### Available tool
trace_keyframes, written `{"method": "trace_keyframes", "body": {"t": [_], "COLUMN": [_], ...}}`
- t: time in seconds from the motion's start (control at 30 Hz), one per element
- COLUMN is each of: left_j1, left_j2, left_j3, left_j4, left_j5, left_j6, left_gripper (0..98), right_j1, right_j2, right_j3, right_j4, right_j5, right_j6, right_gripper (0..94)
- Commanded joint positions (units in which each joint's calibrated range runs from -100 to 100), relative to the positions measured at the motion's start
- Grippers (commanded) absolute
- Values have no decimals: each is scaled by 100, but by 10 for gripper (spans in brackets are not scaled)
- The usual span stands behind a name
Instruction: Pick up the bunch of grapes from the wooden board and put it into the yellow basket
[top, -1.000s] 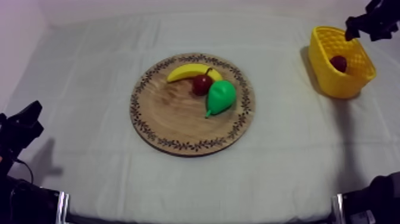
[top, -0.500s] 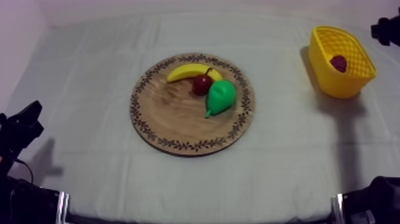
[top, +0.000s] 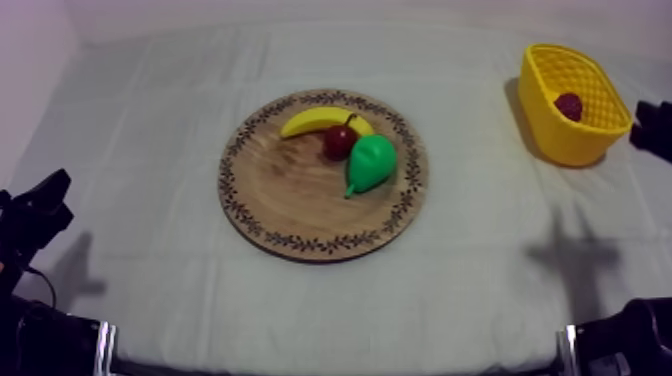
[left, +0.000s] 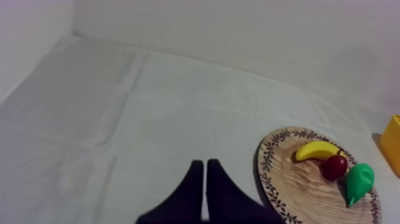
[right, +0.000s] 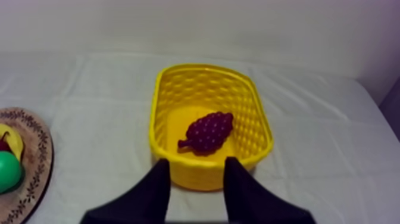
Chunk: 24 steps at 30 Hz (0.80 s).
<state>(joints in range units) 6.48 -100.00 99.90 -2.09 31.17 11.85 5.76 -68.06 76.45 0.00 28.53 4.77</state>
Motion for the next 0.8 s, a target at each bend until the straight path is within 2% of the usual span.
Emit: {"method": "trace_keyframes", "body": {"t": [0.0, 0.3, 0.77], "left_j1": [0, 0, 0], "left_j2": [0, 0, 0], "left_j3": [-2, -2, -2], "left_j4": [-4, -4, -4], "left_j5": [-5, -5, -5], "left_j6": [-1, -1, -1], "left_gripper": [1, 1, 1], "right_j1": [-18, -88, -262], "right_j2": [-763, -1963, -2738], "right_j3": [619, 1709, 2318], "right_j4": [-12, 2, -217], "right_j5": [-66, -135, 12], "right_j6": [-25, -181, -369], "right_gripper": [232, 35, 6]}}
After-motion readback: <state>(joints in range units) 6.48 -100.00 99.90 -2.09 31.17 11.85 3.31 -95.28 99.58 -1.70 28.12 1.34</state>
